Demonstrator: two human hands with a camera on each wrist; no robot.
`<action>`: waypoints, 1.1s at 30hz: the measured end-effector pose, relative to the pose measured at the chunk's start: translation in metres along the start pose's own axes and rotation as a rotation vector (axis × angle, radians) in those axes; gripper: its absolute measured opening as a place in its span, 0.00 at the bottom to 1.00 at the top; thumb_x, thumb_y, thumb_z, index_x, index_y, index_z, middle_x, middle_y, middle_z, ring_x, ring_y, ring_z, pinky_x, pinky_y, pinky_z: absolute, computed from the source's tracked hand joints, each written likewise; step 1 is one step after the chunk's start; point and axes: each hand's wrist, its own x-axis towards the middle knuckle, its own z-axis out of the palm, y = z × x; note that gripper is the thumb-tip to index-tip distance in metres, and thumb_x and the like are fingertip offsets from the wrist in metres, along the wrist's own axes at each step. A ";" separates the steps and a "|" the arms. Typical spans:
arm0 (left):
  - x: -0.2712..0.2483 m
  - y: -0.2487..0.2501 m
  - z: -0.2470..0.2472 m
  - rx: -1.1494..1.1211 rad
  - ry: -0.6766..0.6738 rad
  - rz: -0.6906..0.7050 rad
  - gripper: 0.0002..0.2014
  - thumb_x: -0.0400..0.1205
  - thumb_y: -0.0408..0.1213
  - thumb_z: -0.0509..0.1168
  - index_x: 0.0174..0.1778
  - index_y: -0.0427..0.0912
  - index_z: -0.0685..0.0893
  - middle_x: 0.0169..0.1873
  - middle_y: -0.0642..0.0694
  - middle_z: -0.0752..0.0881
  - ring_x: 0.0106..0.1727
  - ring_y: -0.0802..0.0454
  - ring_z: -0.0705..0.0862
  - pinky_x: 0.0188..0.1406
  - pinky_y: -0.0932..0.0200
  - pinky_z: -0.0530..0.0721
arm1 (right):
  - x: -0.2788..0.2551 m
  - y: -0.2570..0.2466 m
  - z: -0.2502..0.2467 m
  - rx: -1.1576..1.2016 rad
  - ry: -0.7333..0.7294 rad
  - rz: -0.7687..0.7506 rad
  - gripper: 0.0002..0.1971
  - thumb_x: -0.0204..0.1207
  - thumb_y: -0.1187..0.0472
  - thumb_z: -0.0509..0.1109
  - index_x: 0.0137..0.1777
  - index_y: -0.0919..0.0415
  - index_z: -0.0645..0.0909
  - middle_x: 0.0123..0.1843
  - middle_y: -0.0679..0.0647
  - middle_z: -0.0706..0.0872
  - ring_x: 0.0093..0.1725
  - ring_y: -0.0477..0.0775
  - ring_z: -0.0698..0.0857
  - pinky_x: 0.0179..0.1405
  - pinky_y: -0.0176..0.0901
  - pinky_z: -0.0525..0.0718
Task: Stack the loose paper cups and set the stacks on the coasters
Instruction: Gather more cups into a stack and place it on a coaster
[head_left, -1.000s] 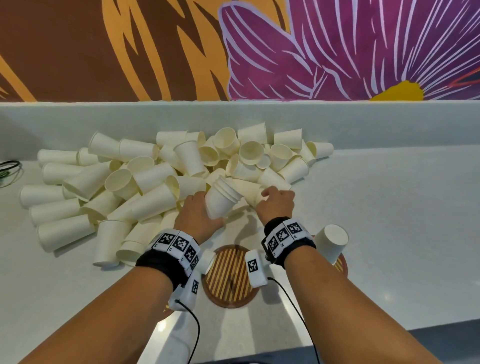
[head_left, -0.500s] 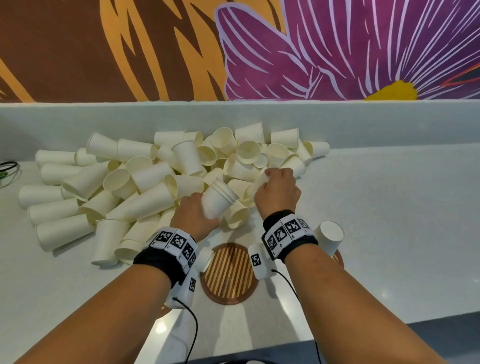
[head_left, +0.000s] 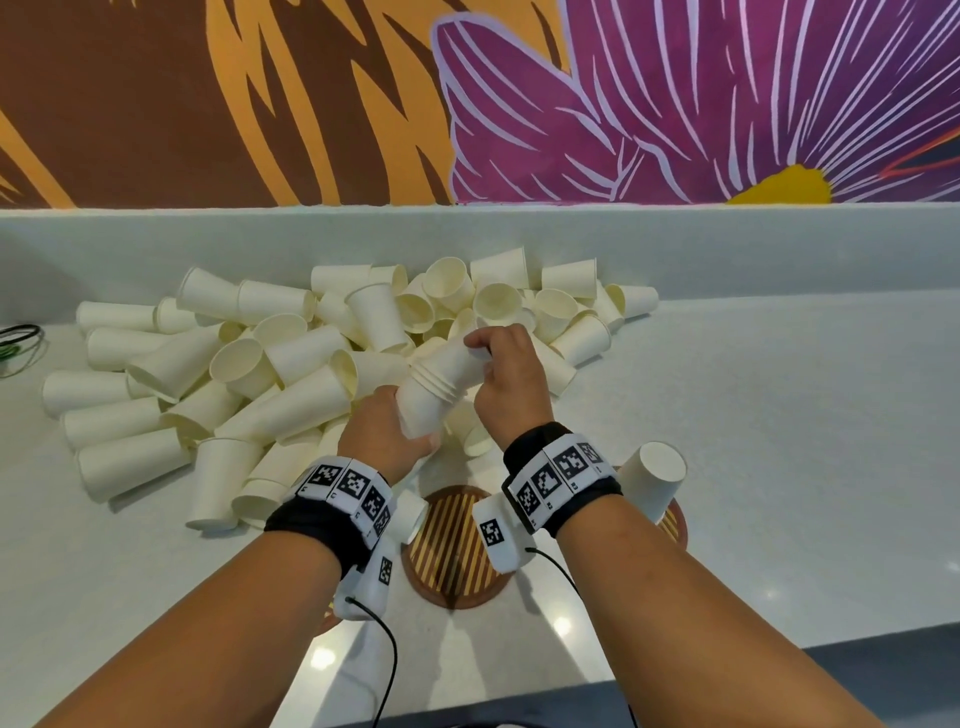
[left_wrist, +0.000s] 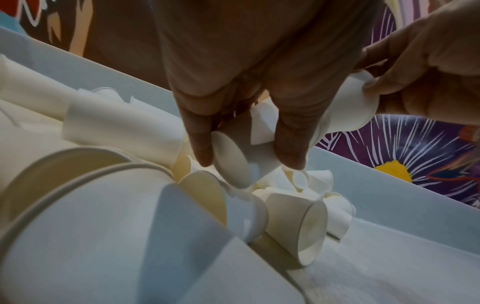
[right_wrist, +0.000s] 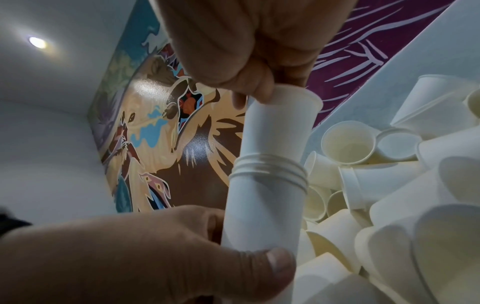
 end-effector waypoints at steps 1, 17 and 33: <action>0.000 -0.001 -0.001 -0.005 0.012 -0.001 0.32 0.65 0.47 0.80 0.62 0.40 0.77 0.51 0.44 0.84 0.50 0.43 0.84 0.44 0.53 0.80 | 0.000 -0.001 0.000 0.017 0.004 -0.012 0.26 0.67 0.85 0.59 0.62 0.64 0.79 0.61 0.56 0.76 0.63 0.53 0.77 0.59 0.23 0.65; 0.001 -0.007 -0.008 -0.034 0.030 -0.070 0.34 0.64 0.48 0.79 0.62 0.40 0.74 0.55 0.40 0.81 0.53 0.40 0.82 0.47 0.47 0.83 | 0.006 0.019 0.021 0.006 -0.065 0.129 0.13 0.75 0.74 0.57 0.54 0.62 0.78 0.53 0.58 0.80 0.52 0.58 0.79 0.51 0.44 0.76; -0.001 -0.008 -0.014 0.012 0.021 -0.084 0.35 0.66 0.47 0.79 0.65 0.40 0.73 0.57 0.39 0.80 0.54 0.39 0.82 0.50 0.48 0.81 | 0.008 0.014 0.015 -0.126 -0.075 0.270 0.18 0.81 0.64 0.61 0.70 0.62 0.75 0.68 0.60 0.75 0.63 0.60 0.80 0.65 0.44 0.74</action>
